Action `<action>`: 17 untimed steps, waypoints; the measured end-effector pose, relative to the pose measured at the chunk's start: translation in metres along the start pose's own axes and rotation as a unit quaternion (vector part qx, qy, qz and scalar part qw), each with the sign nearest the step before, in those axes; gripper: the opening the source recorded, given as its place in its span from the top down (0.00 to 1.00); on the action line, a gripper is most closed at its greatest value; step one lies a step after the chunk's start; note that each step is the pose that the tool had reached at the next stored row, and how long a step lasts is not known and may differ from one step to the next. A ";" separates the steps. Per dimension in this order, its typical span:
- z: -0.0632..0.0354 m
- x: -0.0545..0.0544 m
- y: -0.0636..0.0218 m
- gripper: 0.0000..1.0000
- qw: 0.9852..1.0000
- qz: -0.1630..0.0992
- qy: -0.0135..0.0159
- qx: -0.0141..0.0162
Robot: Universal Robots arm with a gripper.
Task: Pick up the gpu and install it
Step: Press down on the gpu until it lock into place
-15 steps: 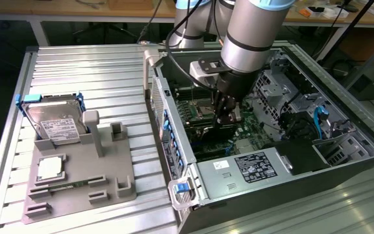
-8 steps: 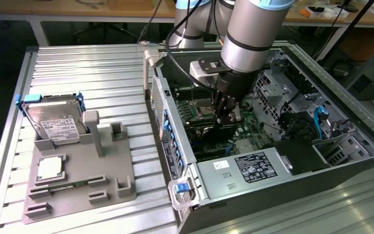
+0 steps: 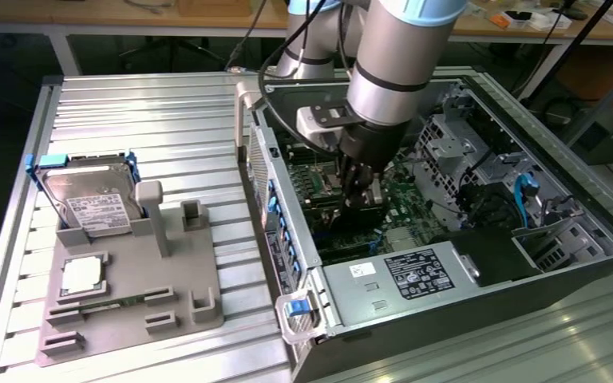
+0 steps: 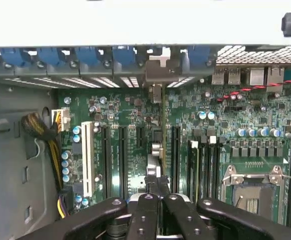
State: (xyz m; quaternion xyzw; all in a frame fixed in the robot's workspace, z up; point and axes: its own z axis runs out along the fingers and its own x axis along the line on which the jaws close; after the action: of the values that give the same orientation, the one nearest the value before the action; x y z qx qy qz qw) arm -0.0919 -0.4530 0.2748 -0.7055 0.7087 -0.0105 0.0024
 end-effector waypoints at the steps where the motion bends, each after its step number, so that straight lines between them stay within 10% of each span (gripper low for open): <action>1: 0.0017 0.000 0.0013 0.89 1.000 0.000 0.000 0.000; 8: -0.0050 0.000 0.0137 0.89 1.000 0.000 0.000 -0.001; 13: -0.0057 0.000 0.0202 0.89 0.999 0.000 -0.003 -0.039; 17: -0.0057 -0.004 0.0203 0.89 0.999 0.000 -0.004 -0.040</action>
State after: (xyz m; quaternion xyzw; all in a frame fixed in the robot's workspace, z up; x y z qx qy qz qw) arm -0.1123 -0.4485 0.2801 -0.7053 0.7083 0.0205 -0.0228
